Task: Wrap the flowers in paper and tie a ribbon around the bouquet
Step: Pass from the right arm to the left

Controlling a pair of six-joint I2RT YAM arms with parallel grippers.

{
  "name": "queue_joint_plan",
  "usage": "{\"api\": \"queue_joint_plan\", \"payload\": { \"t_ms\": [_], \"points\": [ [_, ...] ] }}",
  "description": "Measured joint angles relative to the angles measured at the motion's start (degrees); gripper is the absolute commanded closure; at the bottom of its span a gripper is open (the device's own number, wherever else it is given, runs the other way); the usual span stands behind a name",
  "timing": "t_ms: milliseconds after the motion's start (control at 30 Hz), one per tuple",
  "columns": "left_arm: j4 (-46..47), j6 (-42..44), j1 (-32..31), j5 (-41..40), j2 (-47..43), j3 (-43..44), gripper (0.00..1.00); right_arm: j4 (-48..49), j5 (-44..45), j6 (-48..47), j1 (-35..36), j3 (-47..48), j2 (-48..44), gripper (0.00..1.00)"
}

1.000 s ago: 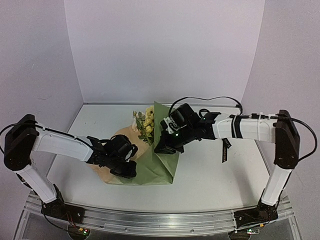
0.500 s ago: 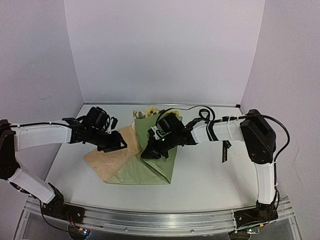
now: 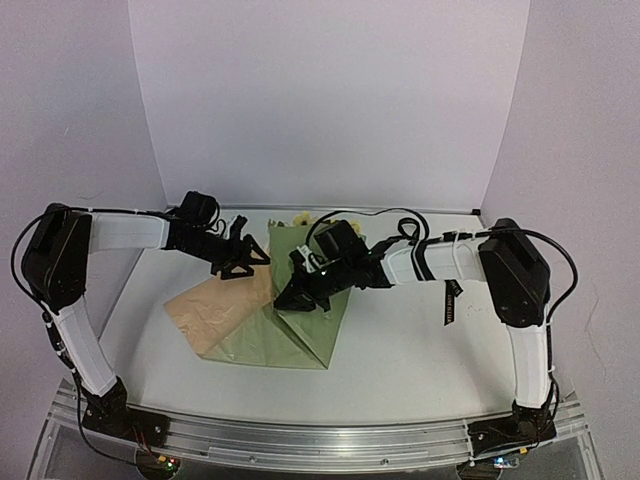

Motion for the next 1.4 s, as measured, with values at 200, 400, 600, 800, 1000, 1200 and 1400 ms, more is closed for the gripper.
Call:
{"api": "queue_joint_plan", "payload": {
  "t_ms": [200,400,600,800,1000,1200,1400],
  "points": [
    [-2.34,4.21,1.32,6.96,4.04,6.39,0.35,1.68,-2.73,-0.01,-0.55,0.01,0.47,1.0],
    [-5.33,8.22,1.29,13.12,8.56,11.33,0.4,2.34,-6.66,0.15,-1.23,0.76,1.95,1.0],
    [-7.42,9.72,1.3,15.84,12.39,12.45,0.55,2.32,-10.28,0.15,-1.86,1.56,2.59,1.0],
    [-7.43,9.02,1.3,16.23,12.99,12.47,0.87,2.38,-12.22,0.13,-2.35,1.73,2.67,0.96],
    [-6.18,7.97,1.3,15.83,12.99,12.47,1.0,2.04,-12.7,-0.29,-2.72,1.71,2.72,0.64],
    [-5.72,7.57,1.3,11.02,12.97,12.43,1.0,2.33,-9.68,-0.86,-3.14,-4.52,0.06,0.44],
    [-4.87,6.29,1.3,3.54,12.48,10.48,1.0,3.99,-5.5,-0.1,-3.46,-14.01,-5.05,0.44]
  ]
}}
